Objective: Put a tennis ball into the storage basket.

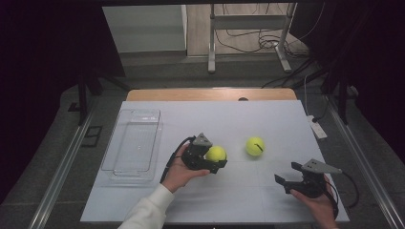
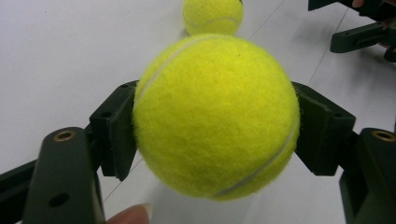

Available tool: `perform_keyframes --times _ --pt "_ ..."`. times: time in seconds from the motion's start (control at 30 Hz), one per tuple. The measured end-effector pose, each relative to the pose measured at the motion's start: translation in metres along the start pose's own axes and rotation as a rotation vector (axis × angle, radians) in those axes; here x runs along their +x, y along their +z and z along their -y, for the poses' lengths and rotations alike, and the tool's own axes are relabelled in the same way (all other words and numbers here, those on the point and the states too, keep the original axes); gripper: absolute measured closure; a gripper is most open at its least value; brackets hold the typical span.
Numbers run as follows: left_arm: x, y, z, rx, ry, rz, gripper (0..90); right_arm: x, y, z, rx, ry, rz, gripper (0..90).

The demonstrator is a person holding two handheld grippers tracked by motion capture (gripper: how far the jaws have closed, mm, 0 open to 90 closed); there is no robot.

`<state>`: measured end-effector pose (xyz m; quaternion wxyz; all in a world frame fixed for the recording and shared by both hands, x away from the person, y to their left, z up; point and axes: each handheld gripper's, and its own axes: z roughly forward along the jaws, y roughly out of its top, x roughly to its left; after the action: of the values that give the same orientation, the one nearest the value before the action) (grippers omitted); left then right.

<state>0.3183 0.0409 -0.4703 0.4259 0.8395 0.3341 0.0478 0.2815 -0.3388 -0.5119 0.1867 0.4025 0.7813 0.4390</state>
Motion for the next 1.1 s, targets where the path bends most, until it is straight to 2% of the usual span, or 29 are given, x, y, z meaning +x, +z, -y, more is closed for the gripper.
perform_keyframes --times 0.3,0.7,1.1 --pt "0.001 -0.013 0.005 -0.039 -0.010 -0.006 26.7 0.000 0.000 0.000 0.003 -0.002 0.003 12.7" --pt "0.005 -0.022 0.010 -0.071 -0.030 -0.010 26.8 -0.001 0.000 0.000 0.004 0.000 0.008 12.7" --pt "0.009 -0.031 0.015 -0.101 -0.028 -0.029 26.7 0.001 0.000 0.000 0.005 -0.009 0.003 12.7"
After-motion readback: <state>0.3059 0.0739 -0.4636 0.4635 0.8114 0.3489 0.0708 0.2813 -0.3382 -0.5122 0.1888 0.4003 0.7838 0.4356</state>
